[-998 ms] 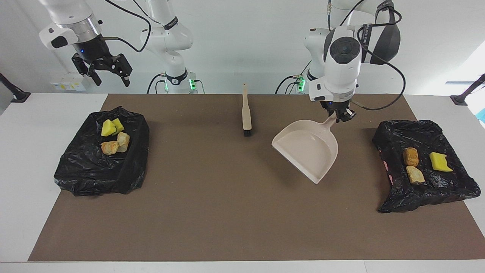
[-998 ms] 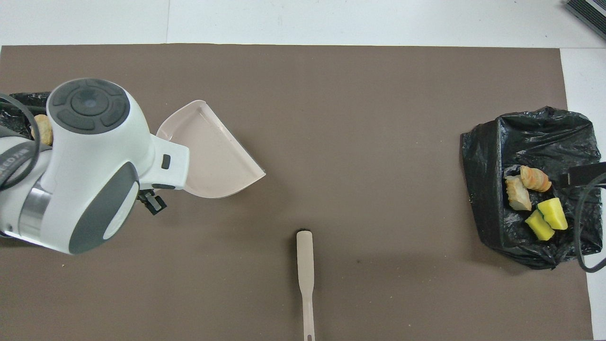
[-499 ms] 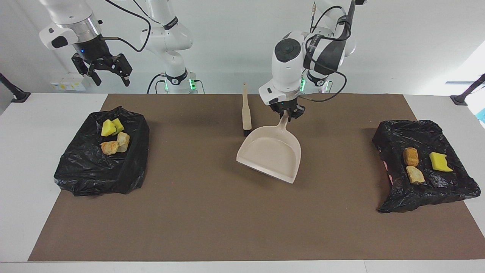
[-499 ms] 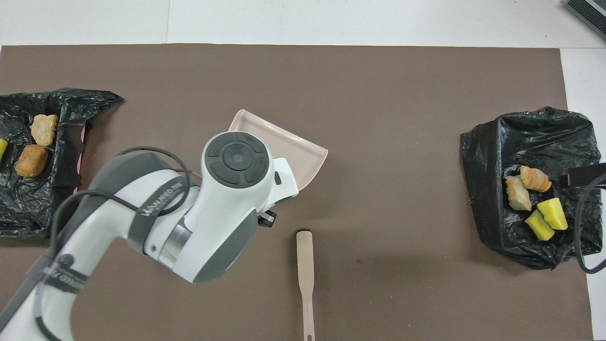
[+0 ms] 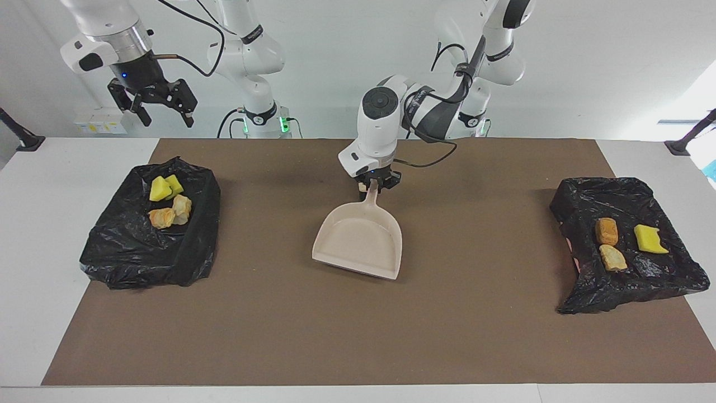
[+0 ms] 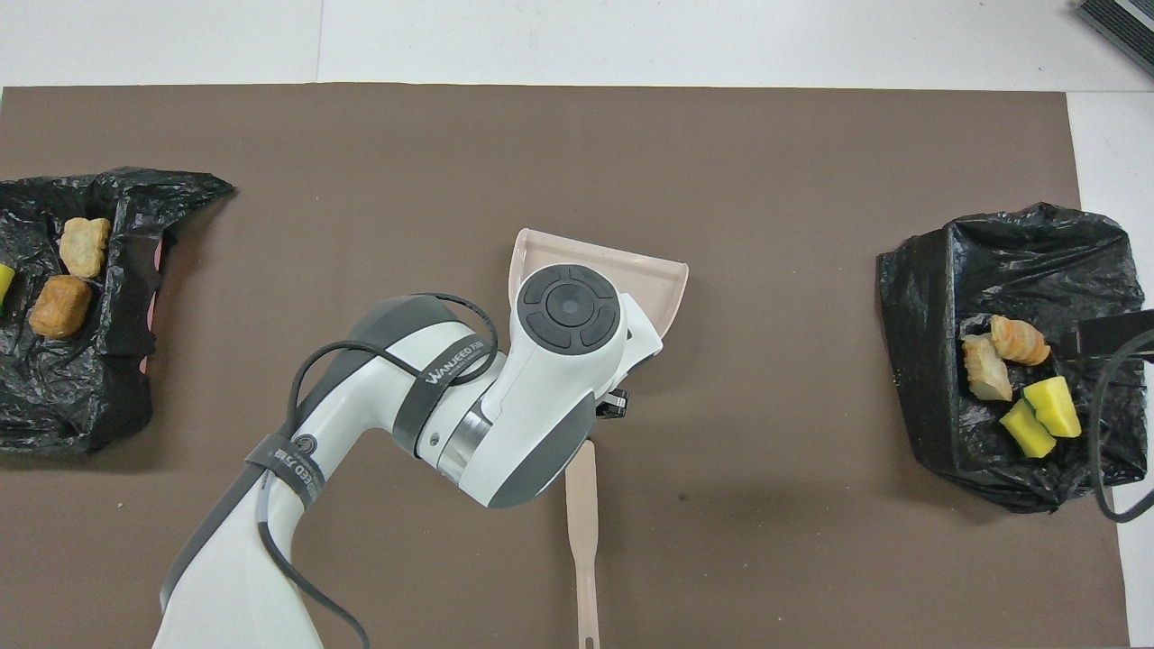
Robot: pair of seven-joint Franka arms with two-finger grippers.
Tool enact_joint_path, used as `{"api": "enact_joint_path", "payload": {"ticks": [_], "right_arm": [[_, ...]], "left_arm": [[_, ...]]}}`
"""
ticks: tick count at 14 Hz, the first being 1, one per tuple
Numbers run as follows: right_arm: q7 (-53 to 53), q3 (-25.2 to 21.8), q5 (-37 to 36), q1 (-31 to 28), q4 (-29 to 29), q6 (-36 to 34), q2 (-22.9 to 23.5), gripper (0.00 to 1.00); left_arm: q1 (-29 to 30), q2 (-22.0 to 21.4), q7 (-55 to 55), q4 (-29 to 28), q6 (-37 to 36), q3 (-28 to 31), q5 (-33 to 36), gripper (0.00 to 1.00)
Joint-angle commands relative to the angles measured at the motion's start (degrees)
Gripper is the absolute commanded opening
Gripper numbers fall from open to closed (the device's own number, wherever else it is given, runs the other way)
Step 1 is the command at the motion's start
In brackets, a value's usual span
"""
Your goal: Sweep and dump trash in bin
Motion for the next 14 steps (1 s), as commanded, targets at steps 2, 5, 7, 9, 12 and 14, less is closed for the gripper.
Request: {"api": "enact_joint_path", "payload": {"ticks": [2,5,7,9,12,14], "right_arm": [[-2.29,0.26,-0.77,-0.28,0.68,-1.21,-0.10,1.00],[-2.29,0.35,-0.77,-0.20,0.68,-1.21,-0.10,1.00],[-2.29,0.35,-0.77,-0.19,0.59,-0.95,-0.10,1.00],[-2.29,0.35,-0.77,-0.19,0.59,-0.59,-0.10,1.00],[-2.12,0.35,-0.85,-0.19,0.59,-0.42,-0.10,1.00],[-2.12,0.35,-0.85,-0.19,0.59,-0.42,-0.10,1.00]], "left_arm": [[-3.74,4.73,-4.26,1.48,3.67,1.48,-0.68,0.00],[-3.48,4.38,-4.35,1.39,3.67,1.57,-0.51,1.00],[-1.47,3.25,-3.04,1.48,3.06,1.92,-0.59,1.00],[1.87,0.53,0.90,1.04,1.66,1.92,-0.68,1.00],[5.74,-2.29,1.72,1.21,-1.24,3.24,-0.59,1.00],[8.55,-3.17,1.63,1.30,-1.95,4.20,-0.51,1.00]]}}
